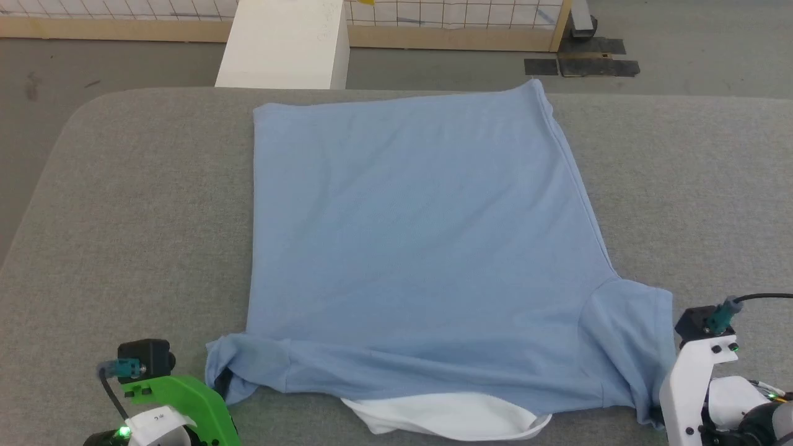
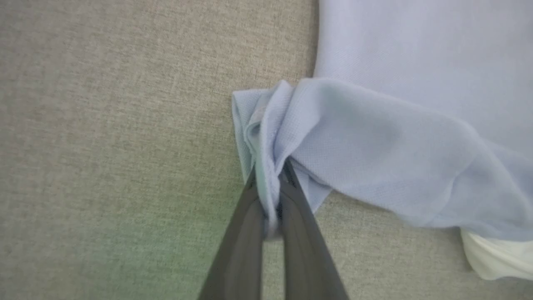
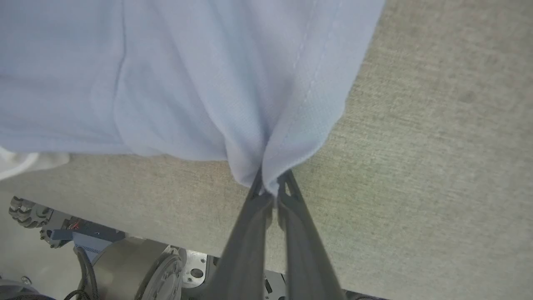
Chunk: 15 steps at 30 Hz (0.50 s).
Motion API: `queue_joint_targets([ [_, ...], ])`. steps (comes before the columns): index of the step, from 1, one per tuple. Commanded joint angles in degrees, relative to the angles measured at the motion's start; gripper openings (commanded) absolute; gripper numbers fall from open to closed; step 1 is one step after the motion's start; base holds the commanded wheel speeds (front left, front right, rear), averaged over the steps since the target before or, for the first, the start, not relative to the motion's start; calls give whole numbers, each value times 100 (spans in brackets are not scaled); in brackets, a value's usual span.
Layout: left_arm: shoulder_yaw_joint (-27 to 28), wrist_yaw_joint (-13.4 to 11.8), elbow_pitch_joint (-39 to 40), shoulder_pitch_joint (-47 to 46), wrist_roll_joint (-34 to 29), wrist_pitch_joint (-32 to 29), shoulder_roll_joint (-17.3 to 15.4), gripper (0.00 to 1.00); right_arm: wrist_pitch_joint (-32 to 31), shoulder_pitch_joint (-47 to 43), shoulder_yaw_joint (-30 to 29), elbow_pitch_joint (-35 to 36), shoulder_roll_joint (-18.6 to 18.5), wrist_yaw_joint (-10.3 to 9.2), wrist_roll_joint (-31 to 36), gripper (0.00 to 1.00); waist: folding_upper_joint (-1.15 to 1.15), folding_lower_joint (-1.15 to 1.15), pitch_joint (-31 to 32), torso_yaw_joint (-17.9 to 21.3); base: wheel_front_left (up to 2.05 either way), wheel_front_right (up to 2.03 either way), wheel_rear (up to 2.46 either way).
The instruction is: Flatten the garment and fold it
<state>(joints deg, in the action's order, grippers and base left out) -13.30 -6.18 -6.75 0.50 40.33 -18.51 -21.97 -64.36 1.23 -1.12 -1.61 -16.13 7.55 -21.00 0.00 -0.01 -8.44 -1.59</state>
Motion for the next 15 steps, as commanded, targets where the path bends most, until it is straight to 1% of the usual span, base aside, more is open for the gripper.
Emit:
queue_joint_targets([
  [1,35,5,-16,-53,-11,68,9,0,22,100,58,-74,-45,-6,55,0,0,1,-1,7,0,0,0],
  [2,55,15,-11,-44,14,113,26,0,97,117,90,-111,-58,-6,60,0,0,1,3,14,0,0,0],
  [3,59,20,-11,-35,14,133,23,0,176,130,95,-137,-53,-6,49,7,0,1,11,24,0,0,0],
  [4,70,22,-1,-27,12,170,18,0,248,145,105,-164,-45,-6,18,46,0,1,35,40,0,0,0],
  [5,84,20,11,-14,25,188,21,0,313,159,104,-164,-49,-6,4,100,0,1,52,53,0,0,0],
  [9,118,14,76,52,25,282,4,0,658,224,-114,-4,37,-6,-228,100,0,1,167,106,0,0,0],
  [13,142,-9,164,122,-8,379,-25,0,1125,265,-560,467,226,-6,-634,100,0,1,294,141,0,0,0],
  [15,158,-30,201,157,-6,395,-38,0,1456,294,-760,804,305,-6,-782,100,0,1,337,160,0,0,0],
])
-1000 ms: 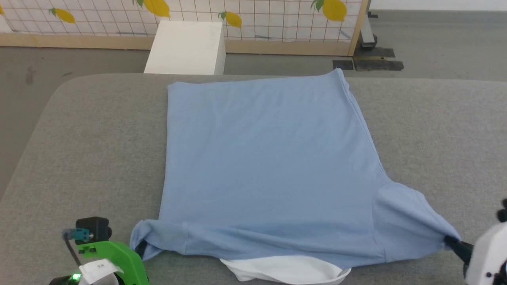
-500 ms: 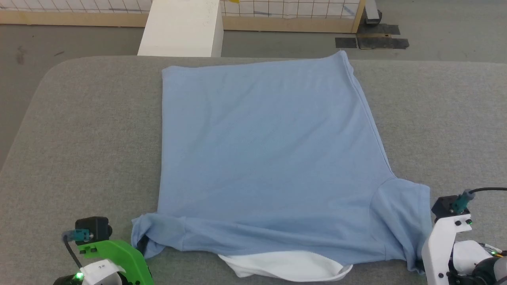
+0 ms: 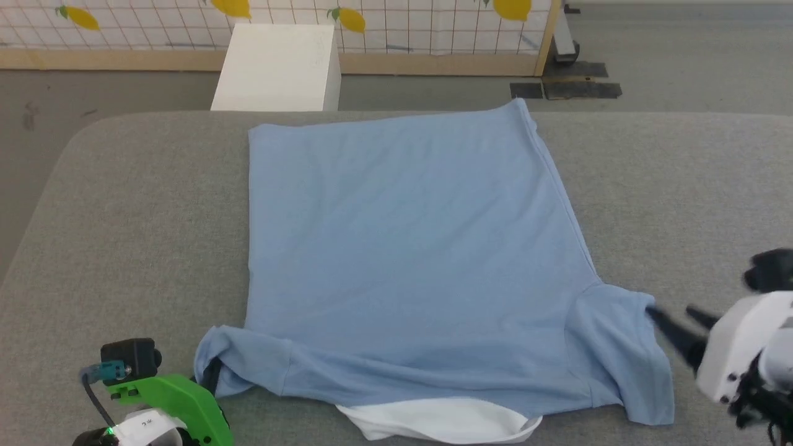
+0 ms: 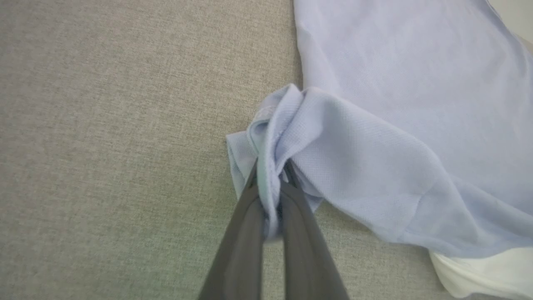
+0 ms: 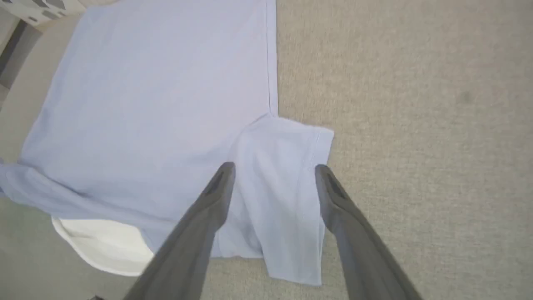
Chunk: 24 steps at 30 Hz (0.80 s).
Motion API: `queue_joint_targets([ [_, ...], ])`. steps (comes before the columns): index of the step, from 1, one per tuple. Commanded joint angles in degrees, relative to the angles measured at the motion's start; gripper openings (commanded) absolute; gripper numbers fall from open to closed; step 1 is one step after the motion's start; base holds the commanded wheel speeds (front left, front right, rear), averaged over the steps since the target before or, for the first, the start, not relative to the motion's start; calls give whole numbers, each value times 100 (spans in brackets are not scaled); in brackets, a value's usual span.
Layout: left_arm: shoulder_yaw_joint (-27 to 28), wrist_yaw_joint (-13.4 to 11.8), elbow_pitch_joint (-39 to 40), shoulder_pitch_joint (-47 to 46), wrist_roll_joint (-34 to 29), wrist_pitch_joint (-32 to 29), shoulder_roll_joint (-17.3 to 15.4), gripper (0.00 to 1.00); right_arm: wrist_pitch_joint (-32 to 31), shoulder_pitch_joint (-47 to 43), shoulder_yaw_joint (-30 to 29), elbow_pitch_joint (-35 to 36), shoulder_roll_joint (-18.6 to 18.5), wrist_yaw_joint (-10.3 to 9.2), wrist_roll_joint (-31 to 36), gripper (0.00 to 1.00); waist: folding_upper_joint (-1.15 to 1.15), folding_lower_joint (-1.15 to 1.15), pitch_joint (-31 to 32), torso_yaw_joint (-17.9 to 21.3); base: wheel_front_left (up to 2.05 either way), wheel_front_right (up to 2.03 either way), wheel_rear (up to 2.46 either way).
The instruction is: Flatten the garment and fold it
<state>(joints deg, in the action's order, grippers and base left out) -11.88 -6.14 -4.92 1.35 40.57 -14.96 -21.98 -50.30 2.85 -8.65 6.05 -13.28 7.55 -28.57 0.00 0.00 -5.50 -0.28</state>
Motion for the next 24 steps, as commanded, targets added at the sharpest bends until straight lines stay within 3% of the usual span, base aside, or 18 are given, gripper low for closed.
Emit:
queue_joint_targets([
  [1,24,-48,38,95,-36,48,-50,0,324,169,-155,208,88,-6,-78,100,0,0,63,42,0,0,0],
  [5,47,-86,101,168,-27,77,-61,0,1422,348,-548,484,322,-6,-63,100,0,0,96,77,0,0,0],
  [11,38,-115,201,189,-30,127,-43,0,2646,539,-635,176,536,-6,216,100,0,0,11,55,0,0,0],
  [18,-13,-155,470,30,-125,253,13,0,3104,1154,-415,-541,498,-6,581,100,0,0,-372,-116,0,0,0],
  [24,-197,-164,843,-211,-318,390,126,0,3021,2276,-179,-1297,212,-6,865,100,0,0,-1030,-443,0,0,0],
])
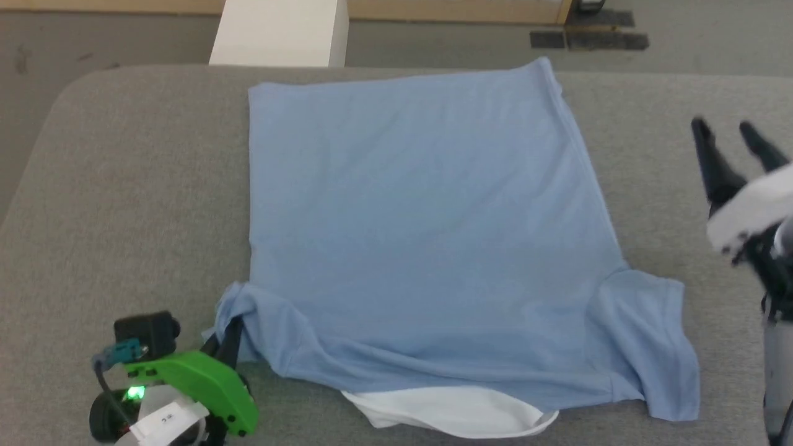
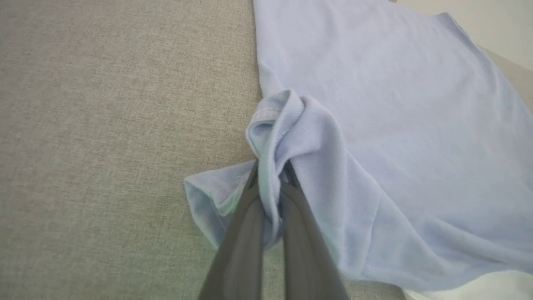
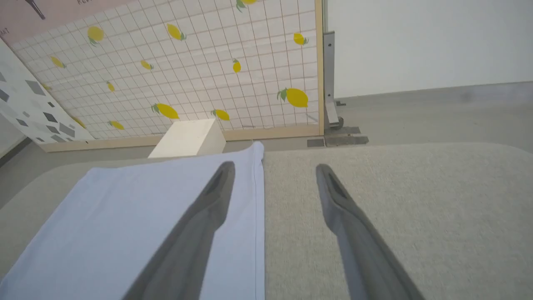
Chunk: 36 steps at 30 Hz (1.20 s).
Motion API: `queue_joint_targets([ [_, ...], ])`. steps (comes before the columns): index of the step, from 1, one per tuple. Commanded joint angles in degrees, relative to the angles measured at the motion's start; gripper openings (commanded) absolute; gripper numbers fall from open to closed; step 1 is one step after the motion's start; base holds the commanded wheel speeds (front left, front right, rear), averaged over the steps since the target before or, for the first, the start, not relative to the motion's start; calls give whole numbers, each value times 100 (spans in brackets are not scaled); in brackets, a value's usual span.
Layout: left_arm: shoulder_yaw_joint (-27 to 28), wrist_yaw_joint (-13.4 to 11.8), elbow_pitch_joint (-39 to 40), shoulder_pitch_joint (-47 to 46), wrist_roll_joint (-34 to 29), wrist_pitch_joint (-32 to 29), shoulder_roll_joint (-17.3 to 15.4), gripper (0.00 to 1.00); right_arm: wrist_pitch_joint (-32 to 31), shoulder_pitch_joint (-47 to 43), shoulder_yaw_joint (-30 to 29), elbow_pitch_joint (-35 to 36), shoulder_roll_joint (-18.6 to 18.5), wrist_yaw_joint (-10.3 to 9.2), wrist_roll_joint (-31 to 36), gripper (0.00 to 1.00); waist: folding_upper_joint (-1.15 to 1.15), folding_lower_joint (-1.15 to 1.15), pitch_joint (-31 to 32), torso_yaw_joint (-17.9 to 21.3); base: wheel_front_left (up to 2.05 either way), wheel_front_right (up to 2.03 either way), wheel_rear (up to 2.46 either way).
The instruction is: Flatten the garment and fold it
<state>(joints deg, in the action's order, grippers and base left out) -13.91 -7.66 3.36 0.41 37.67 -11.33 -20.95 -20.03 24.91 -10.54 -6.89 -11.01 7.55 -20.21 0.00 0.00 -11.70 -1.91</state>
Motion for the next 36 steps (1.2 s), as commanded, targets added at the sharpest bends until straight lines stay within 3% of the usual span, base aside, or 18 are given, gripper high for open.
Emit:
queue_joint_targets([
  [1,-35,-4,84,-168,-71,63,47,0,-57,314,46,-148,-82,-6,95,100,0,0,-546,-357,0,0,0],
  [8,-278,24,476,-432,-283,258,222,0,-752,1837,425,-931,-632,-6,540,100,0,0,-1429,-908,0,0,0],
  [20,-618,65,1184,-581,-494,517,456,0,-2913,3963,905,-1665,-1375,-6,1377,100,0,0,-2694,-1821,0,0,0],
  [27,-790,116,1453,-603,-544,579,523,0,-4207,4516,1299,-1593,-1679,-6,1655,100,0,0,-3187,-2092,0,0,0],
  [36,-909,174,1504,-702,-556,622,578,0,-5157,4416,1545,-1263,-1885,-6,1608,100,0,0,-3417,-2117,0,0,0],
])
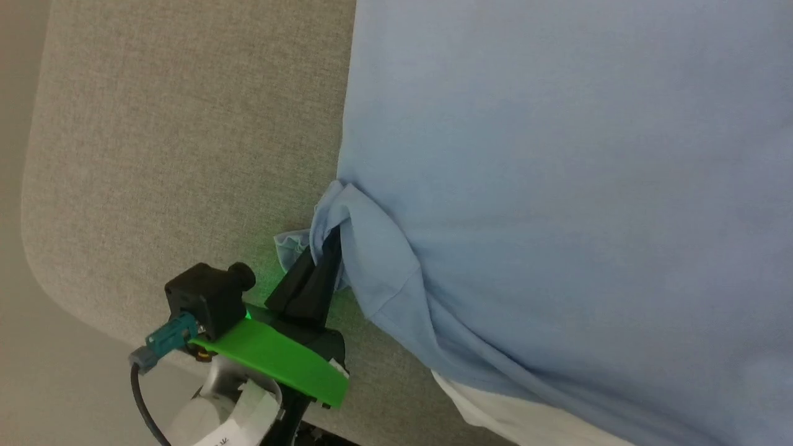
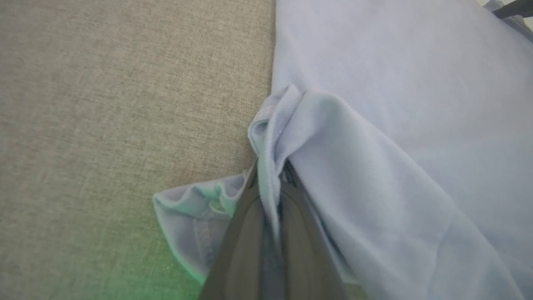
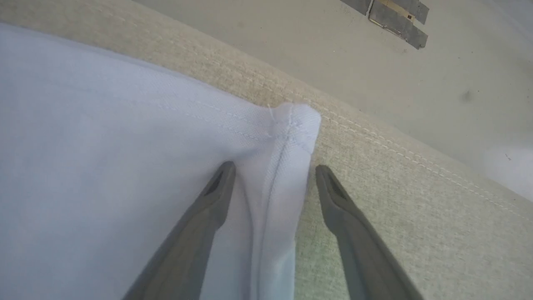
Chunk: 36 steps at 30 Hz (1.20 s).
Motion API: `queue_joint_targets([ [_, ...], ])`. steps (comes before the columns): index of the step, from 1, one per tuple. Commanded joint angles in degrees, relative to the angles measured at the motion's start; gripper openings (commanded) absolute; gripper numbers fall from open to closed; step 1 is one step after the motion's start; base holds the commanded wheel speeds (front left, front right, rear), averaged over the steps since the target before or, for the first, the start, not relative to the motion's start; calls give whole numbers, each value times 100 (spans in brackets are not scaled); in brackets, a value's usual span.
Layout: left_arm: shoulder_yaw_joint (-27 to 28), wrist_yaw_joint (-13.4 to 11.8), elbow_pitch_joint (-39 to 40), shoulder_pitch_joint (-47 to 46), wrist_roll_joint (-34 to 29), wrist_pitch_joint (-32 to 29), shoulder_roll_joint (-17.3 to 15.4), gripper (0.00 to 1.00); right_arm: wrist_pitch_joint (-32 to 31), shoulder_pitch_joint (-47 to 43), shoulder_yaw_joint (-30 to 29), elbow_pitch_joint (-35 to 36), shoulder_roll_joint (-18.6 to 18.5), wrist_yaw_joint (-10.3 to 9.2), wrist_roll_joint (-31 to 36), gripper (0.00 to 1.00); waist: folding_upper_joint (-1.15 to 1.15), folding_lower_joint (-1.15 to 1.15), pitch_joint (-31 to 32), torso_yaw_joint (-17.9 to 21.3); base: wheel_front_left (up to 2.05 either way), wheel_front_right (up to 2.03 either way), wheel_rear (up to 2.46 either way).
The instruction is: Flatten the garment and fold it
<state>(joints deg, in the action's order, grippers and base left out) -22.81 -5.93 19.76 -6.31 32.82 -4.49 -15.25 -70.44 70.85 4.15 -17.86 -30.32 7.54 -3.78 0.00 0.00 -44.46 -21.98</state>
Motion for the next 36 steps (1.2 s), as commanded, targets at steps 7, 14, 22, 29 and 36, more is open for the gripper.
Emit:
queue_joint_targets([
  [7,-54,35,-202,-121,-68,-58,8,0,-837,-425,3,201,-29,-5,-288,0,0,0,-172,-39,0,0,0],
  [14,-53,61,-288,-223,-71,-50,-17,0,-594,-417,-114,557,-88,-5,-177,0,0,0,5,112,0,0,0],
  [22,42,144,-641,-394,-16,-138,-180,0,51,-383,-130,515,25,-5,-373,0,0,0,794,606,0,0,0],
  [29,152,119,-949,-340,112,-324,-341,0,301,-968,-61,390,60,-5,-806,0,0,0,1718,1296,0,0,0],
  [36,281,27,-1060,-113,257,-464,-484,0,509,-2079,82,680,-70,-5,-1379,0,0,0,2493,1959,0,0,0],
])
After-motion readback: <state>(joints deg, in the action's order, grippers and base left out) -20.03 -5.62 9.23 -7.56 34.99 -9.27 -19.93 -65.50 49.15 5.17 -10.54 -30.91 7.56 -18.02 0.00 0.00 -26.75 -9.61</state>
